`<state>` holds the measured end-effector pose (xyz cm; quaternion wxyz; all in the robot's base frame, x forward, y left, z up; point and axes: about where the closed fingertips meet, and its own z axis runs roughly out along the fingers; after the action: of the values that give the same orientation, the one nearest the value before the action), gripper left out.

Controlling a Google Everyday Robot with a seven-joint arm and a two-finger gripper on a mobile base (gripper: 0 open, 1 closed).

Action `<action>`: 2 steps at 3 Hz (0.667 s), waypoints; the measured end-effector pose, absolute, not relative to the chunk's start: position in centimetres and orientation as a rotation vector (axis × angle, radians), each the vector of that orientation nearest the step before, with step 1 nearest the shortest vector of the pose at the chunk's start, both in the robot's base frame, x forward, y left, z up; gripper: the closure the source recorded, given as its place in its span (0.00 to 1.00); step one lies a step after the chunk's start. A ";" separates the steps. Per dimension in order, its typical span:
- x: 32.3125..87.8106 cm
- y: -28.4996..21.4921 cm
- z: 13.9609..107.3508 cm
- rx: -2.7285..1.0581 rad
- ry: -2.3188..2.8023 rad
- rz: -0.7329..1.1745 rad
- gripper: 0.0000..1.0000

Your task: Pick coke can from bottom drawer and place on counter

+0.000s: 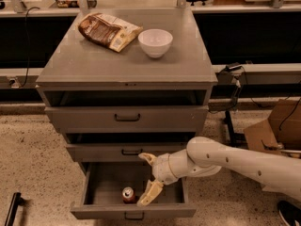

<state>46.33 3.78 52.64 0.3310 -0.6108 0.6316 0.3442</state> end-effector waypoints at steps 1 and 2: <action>47.6 4.8 49.1 -1.533 1.653 0.872 0.00; 49.6 6.2 43.1 -1.471 1.617 0.775 0.00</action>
Offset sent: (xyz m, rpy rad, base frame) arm 0.0621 0.0364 -0.1713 0.0745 -0.2329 -0.2137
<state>49.64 6.22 43.07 0.3998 -0.5813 0.6391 0.3063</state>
